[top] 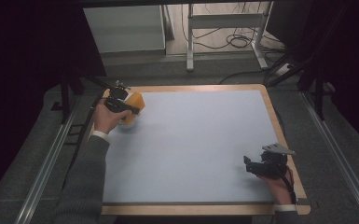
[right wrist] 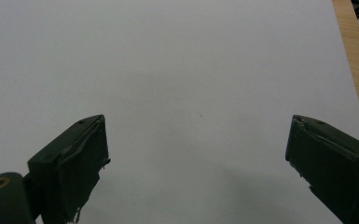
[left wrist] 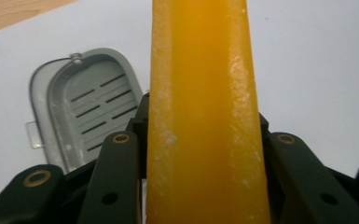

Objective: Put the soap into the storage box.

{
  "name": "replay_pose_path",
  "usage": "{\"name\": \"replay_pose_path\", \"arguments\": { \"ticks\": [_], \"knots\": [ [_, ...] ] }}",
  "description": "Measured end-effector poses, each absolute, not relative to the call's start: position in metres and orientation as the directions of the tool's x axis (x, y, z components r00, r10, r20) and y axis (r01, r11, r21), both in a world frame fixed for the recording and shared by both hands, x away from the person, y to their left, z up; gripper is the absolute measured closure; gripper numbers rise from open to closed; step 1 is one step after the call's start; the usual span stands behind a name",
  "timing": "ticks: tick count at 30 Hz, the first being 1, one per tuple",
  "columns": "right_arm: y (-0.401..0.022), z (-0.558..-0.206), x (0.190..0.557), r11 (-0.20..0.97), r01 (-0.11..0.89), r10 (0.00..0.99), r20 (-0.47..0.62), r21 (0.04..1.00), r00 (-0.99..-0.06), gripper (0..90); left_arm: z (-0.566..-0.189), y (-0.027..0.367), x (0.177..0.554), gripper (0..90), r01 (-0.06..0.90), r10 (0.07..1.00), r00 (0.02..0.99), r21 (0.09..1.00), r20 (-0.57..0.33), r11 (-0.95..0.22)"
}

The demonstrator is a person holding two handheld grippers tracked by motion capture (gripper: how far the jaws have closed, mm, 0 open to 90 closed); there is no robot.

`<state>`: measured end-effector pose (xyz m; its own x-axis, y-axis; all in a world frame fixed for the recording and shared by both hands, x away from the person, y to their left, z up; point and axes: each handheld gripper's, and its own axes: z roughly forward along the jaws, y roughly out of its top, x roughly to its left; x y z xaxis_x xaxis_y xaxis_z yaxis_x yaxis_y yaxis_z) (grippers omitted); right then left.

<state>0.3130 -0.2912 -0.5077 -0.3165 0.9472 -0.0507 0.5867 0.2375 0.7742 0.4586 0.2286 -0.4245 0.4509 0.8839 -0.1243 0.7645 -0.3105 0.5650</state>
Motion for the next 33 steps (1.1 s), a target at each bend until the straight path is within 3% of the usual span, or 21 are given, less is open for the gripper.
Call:
{"name": "replay_pose_path", "arguments": {
  "ticks": [33],
  "knots": [
    [-0.294,-0.509,0.313,0.233,0.588,0.949,-0.048,0.774,-0.312,5.8,-0.454,0.260,0.487,60.4,0.821,0.937,0.297,0.550,-0.183,-0.153]
  ]
}}
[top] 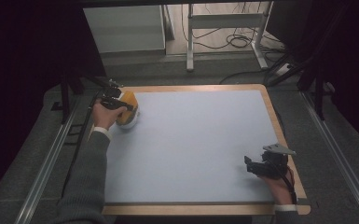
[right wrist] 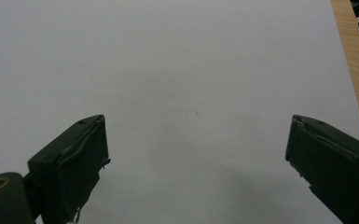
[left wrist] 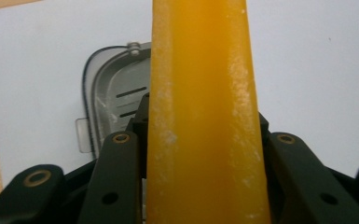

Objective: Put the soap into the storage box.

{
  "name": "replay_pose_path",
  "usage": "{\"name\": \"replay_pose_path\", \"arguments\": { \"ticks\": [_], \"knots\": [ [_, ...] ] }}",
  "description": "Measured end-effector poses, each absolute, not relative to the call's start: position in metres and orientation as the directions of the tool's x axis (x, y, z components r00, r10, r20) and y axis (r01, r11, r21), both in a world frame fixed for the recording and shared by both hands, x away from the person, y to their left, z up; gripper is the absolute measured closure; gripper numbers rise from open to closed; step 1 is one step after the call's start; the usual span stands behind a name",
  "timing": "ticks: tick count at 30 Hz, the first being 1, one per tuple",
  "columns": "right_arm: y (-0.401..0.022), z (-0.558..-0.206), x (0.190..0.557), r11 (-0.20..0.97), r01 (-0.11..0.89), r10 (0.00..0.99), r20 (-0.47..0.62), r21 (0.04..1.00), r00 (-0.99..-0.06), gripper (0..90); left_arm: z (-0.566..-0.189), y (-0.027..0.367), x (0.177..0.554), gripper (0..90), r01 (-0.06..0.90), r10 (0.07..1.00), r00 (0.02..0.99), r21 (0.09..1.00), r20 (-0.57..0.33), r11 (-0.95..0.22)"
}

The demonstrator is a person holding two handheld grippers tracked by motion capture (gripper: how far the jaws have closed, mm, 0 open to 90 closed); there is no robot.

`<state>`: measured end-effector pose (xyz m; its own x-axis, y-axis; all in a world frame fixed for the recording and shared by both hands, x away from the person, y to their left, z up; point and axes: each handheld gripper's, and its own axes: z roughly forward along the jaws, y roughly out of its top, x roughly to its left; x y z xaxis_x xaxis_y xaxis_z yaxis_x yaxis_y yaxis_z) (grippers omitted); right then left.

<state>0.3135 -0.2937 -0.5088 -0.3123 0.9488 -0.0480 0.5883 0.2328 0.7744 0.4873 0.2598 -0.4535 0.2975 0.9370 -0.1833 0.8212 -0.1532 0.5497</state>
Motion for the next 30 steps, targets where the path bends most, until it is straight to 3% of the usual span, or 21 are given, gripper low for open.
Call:
{"name": "replay_pose_path", "arguments": {
  "ticks": [30],
  "knots": [
    [-0.295,-0.509,0.313,0.232,0.590,0.950,-0.051,0.773,-0.307,5.8,-0.480,0.266,0.499,60.4,0.847,0.953,0.225,0.525,-0.205,-0.087]
  ]
}}
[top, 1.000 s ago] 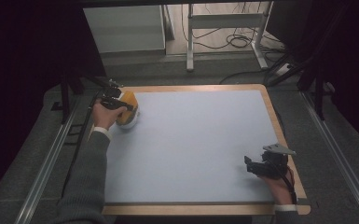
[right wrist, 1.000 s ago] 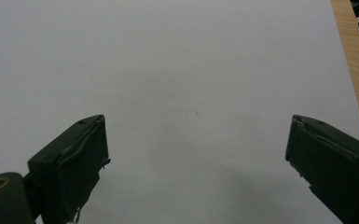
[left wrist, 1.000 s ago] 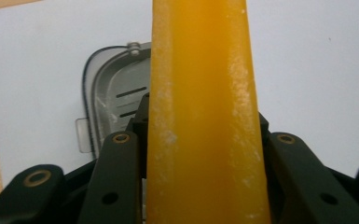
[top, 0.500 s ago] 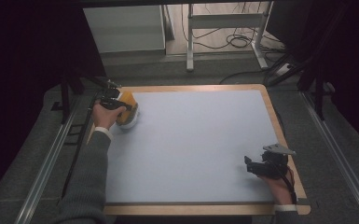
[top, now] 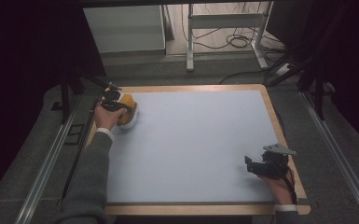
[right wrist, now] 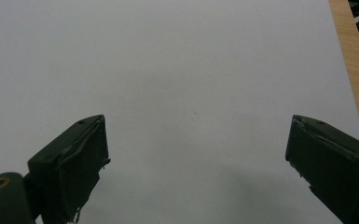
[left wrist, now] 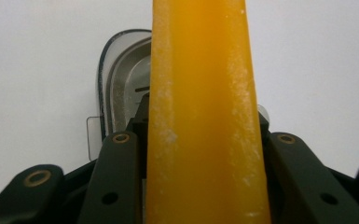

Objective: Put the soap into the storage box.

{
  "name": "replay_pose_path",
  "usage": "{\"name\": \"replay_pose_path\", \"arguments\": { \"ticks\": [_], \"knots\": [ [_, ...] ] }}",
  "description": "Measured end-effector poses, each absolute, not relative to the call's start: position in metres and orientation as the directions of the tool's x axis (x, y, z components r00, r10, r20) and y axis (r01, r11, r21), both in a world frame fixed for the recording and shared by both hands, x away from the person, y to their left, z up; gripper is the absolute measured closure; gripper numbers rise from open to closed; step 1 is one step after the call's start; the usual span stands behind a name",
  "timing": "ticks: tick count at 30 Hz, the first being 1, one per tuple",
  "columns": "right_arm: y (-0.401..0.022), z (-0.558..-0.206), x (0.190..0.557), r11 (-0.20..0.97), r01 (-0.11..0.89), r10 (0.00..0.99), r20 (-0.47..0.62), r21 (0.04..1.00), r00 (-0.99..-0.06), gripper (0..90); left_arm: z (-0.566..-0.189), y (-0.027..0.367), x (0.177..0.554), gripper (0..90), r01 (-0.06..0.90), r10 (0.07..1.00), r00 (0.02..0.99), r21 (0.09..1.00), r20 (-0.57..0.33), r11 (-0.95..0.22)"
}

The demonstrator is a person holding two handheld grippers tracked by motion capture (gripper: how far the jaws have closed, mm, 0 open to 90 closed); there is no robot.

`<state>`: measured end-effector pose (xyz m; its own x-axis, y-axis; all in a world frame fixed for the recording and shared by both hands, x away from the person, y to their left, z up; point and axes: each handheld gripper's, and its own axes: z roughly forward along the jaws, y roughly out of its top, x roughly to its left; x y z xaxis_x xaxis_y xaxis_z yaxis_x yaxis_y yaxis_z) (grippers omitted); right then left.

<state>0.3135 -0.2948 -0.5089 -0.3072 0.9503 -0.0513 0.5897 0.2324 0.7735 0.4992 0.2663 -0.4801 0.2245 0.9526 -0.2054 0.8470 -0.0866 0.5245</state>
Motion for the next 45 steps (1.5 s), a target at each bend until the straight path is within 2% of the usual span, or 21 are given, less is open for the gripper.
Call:
{"name": "replay_pose_path", "arguments": {
  "ticks": [5,8,9,10,13,16,24,31,35,37,45],
  "knots": [
    [-0.295,-0.509,0.313,0.228,0.592,0.951,-0.047,0.773,-0.305,5.7,-0.482,0.265,0.499,58.6,0.842,0.950,0.224,0.534,-0.220,-0.075],
    [-0.295,-0.509,0.313,0.231,0.590,0.950,-0.050,0.773,-0.307,5.8,-0.474,0.265,0.497,49.3,0.832,0.952,0.227,0.549,-0.207,-0.079],
    [-0.295,-0.509,0.313,0.232,0.590,0.950,-0.050,0.773,-0.307,5.7,-0.473,0.265,0.496,49.3,0.830,0.952,0.225,0.552,-0.206,-0.077],
    [-0.294,-0.509,0.313,0.233,0.590,0.949,-0.050,0.773,-0.310,5.8,-0.470,0.268,0.494,43.3,0.831,0.958,0.217,0.551,-0.189,-0.079],
    [-0.294,-0.509,0.313,0.234,0.590,0.949,-0.049,0.773,-0.312,5.8,-0.470,0.273,0.492,35.5,0.840,0.961,0.215,0.534,-0.173,-0.092],
    [-0.293,-0.509,0.313,0.234,0.590,0.949,-0.049,0.773,-0.312,5.8,-0.469,0.278,0.488,33.3,0.834,0.958,0.214,0.547,-0.191,-0.078],
    [-0.292,-0.510,0.313,0.240,0.597,0.947,-0.051,0.765,-0.316,5.9,-0.461,0.287,0.472,23.1,0.827,0.962,0.221,0.553,-0.158,-0.099],
    [-0.289,-0.510,0.313,0.249,0.593,0.945,-0.058,0.766,-0.321,6.0,-0.444,0.293,0.449,21.6,0.779,0.955,0.249,0.619,-0.160,-0.100],
    [-0.288,-0.510,0.314,0.249,0.591,0.946,-0.061,0.767,-0.320,6.0,-0.442,0.285,0.433,20.6,0.749,0.932,0.322,0.647,-0.166,-0.143],
    [-0.289,-0.510,0.314,0.248,0.593,0.946,-0.059,0.766,-0.319,6.0,-0.443,0.281,0.427,20.5,0.741,0.914,0.355,0.656,-0.198,-0.145],
    [-0.289,-0.510,0.313,0.247,0.593,0.946,-0.058,0.766,-0.318,6.0,-0.456,0.267,0.396,20.3,0.698,0.870,0.452,0.686,-0.197,-0.207]
  ]
}}
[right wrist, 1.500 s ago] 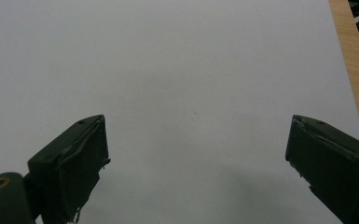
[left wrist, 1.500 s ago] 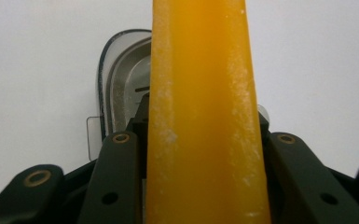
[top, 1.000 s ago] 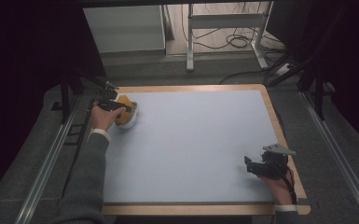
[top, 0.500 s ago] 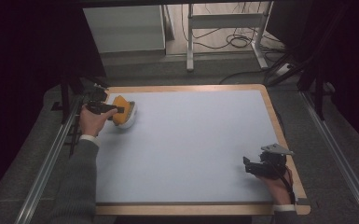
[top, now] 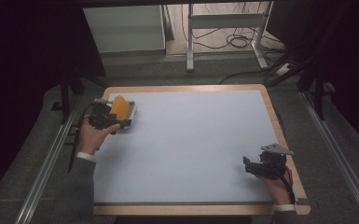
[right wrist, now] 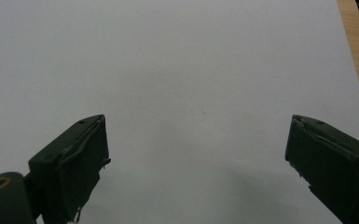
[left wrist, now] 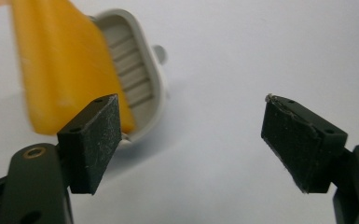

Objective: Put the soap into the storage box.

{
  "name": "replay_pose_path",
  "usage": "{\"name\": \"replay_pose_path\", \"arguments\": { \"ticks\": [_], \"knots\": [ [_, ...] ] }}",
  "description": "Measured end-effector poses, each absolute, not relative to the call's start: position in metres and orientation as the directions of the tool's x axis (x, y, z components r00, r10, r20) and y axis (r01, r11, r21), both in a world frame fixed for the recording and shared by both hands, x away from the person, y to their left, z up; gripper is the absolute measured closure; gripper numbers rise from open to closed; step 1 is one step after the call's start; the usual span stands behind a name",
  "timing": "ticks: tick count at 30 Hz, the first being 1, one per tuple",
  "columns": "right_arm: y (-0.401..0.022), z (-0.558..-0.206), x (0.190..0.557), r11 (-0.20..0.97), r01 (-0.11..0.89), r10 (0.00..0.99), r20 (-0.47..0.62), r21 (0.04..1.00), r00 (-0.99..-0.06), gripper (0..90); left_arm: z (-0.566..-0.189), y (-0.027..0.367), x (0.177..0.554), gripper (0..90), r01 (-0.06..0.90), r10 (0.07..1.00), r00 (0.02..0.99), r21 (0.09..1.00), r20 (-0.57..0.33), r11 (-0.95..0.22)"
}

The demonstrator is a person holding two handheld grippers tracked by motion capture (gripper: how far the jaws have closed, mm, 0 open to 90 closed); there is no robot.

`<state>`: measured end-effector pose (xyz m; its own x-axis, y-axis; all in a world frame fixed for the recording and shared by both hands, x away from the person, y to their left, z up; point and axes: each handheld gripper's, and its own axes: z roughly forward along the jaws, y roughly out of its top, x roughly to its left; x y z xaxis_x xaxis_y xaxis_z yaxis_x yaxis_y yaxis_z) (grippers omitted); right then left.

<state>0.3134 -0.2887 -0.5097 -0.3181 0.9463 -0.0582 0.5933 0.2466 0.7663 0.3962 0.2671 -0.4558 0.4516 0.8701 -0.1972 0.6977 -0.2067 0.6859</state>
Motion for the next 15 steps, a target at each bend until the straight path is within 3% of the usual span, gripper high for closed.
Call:
{"name": "replay_pose_path", "arguments": {
  "ticks": [15],
  "knots": [
    [-0.288,-0.509,0.313,0.245,0.590,0.946,-0.057,0.769,-0.318,6.0,-0.494,0.246,0.333,23.4,0.652,0.810,0.540,0.721,-0.227,-0.233]
  ]
}}
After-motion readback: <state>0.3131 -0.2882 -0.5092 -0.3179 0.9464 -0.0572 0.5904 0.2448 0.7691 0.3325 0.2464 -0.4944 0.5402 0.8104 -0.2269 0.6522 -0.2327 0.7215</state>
